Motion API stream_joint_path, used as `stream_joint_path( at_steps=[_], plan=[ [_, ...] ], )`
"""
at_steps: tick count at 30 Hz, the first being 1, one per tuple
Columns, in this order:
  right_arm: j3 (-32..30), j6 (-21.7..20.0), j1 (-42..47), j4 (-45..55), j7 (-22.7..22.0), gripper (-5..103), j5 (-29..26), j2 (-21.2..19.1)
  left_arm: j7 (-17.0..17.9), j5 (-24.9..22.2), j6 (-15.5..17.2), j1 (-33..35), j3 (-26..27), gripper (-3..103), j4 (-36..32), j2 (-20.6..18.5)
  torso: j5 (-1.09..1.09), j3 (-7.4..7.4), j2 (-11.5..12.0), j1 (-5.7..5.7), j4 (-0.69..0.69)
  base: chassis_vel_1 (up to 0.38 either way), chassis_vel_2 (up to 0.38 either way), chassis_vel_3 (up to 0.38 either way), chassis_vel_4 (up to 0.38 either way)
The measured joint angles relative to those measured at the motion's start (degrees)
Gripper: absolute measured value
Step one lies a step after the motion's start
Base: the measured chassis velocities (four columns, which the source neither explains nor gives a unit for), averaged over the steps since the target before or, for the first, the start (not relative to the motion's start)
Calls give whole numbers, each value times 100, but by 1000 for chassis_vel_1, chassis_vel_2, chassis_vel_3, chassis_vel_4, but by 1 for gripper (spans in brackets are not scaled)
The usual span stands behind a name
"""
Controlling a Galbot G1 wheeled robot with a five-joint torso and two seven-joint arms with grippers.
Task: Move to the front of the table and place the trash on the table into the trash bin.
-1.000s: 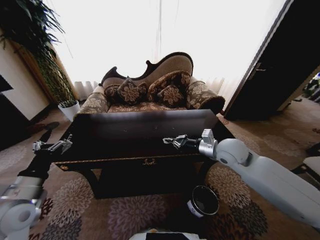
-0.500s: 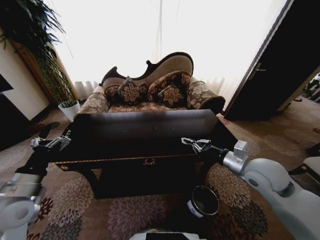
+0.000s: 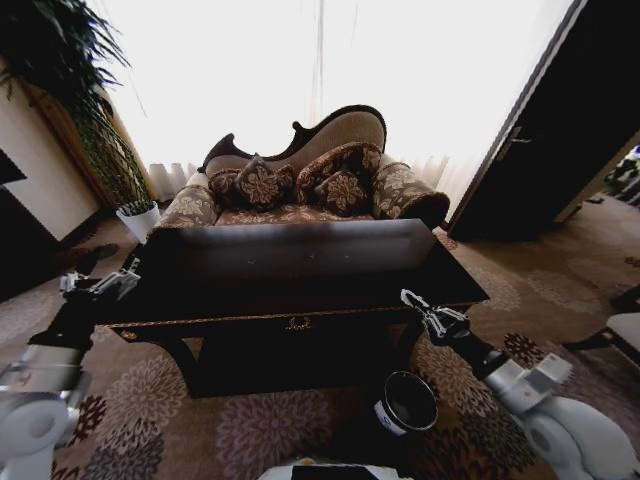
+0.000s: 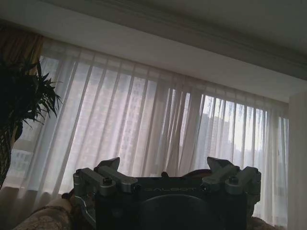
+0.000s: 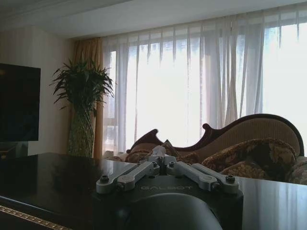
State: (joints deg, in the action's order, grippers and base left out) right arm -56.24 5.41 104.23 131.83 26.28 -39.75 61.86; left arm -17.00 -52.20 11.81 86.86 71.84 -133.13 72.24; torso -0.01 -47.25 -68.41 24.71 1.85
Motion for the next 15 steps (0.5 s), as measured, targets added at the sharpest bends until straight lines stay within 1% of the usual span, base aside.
stream_joint_path(
  at_steps=[2, 4, 5, 6, 8, 10, 11, 13, 15],
  plan=[
    [52, 447, 28, -169, 272, 2, 10, 256, 7, -41, -1, 3, 31, 100, 1, -24, 1, 0, 0, 0, 0, 0, 0, 0, 0],
    [171, 1053, 47, -541, 576, 2, 93, 589, 11, -63, -1, 1, 48, 100, 3, -47, 1, 0, 0, 0, 1, 0, 0, 0, 0],
    [217, 1250, 48, -703, 664, 2, 113, 662, 11, -64, -1, -1, 48, 100, 3, -50, 1, 0, 0, 0, 1, 0, 0, 0, 0],
    [217, 1250, 48, -703, 664, 2, 113, 662, 11, -64, -1, -1, 48, 100, 3, -50, 1, 0, 0, 0, 1, 0, 0, 0, 0],
    [311, 1701, 37, -1202, 874, 2, 209, 784, 15, -64, -1, -5, 42, 100, 4, -51, 1, 0, 0, 0, 1, 0, 0, 0, 0],
    [384, 2121, -25, -1781, 993, 2, 409, 850, 15, -53, 1, -12, 18, 100, 5, -37, 2, 0, 0, 0, 1, 0, 0, 0, 0],
    [384, 2121, -25, -1781, 993, 2, 409, 850, 15, -53, 1, -12, 18, 100, 5, -37, 2, 0, 0, 0, 1, 0, 0, 0, 0],
    [456, 2475, -186, -2457, 1030, 2, 668, 913, 18, 1, 4, -13, -17, 100, 4, -9, 2, 0, 1, 1, 1, 0, 0, 0, 0],
    [514, 2644, -337, -2931, 1022, 2, 813, 945, 18, 32, 4, -7, -26, 100, 5, 3, 2, 0, 1, 0, 1, 0, 0, 0, 0]
  ],
)
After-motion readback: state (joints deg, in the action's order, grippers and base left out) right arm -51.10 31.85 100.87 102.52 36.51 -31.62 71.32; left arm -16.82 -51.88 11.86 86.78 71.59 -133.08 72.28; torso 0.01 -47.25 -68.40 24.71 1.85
